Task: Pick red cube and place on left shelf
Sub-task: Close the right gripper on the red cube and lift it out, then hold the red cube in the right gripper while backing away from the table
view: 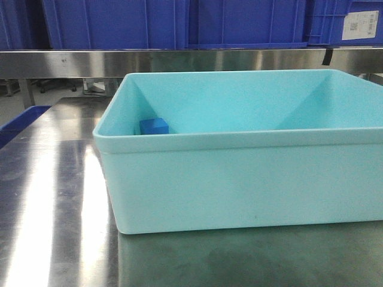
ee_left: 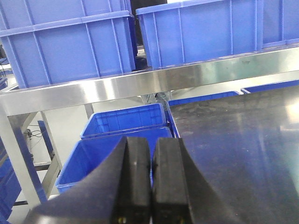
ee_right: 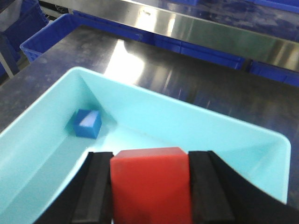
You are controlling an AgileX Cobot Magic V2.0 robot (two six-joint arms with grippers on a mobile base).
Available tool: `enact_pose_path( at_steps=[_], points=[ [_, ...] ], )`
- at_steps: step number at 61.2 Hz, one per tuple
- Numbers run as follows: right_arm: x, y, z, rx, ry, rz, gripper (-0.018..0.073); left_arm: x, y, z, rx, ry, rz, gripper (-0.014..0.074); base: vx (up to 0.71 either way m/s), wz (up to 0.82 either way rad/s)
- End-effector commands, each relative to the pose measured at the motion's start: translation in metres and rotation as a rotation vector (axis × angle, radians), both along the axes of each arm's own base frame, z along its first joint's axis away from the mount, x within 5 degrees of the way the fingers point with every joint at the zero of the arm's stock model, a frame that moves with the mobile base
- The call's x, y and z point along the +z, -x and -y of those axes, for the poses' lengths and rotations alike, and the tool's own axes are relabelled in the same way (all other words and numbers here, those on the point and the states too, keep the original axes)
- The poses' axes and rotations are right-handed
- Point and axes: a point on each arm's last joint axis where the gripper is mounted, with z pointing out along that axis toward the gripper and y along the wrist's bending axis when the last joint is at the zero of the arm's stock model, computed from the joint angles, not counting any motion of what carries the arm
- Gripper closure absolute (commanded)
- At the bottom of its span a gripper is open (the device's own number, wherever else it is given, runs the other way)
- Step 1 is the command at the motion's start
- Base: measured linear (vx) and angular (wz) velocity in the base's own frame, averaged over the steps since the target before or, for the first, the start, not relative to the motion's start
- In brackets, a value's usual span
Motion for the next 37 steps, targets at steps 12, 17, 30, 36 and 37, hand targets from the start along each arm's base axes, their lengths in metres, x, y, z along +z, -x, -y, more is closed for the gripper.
enact_pose_path(
  at_steps=[12, 17, 30, 36, 37],
  points=[
    [-0.006, 0.037, 0.025, -0.024, -0.082, 0.182, 0.0501, 0.001, 0.0, 0.0, -0.006, 0.005, 0.068, 0.0491, 0.0, 0.0],
    [-0.013, 0.045, 0.038, -0.077, -0.099, 0.195, 0.0501, 0.001, 0.0, 0.0, -0.006, 0.005, 0.068, 0.0491, 0.0, 0.0],
    [-0.029, 0.066, 0.059, -0.168, -0.108, 0.227, 0.0501, 0.001, 0.0, 0.0, -0.006, 0.005, 0.068, 0.0491, 0.0, 0.0],
    [-0.035, 0.074, 0.062, -0.17, -0.115, 0.244, 0.0501, 0.001, 0.0, 0.0, -0.006, 0.005, 0.068, 0.0491, 0.0, 0.0],
    [-0.035, 0.076, 0.063, -0.17, -0.116, 0.248, 0.0501, 0.001, 0.0, 0.0, -0.006, 0.005, 0.068, 0.0491, 0.0, 0.0]
  ],
)
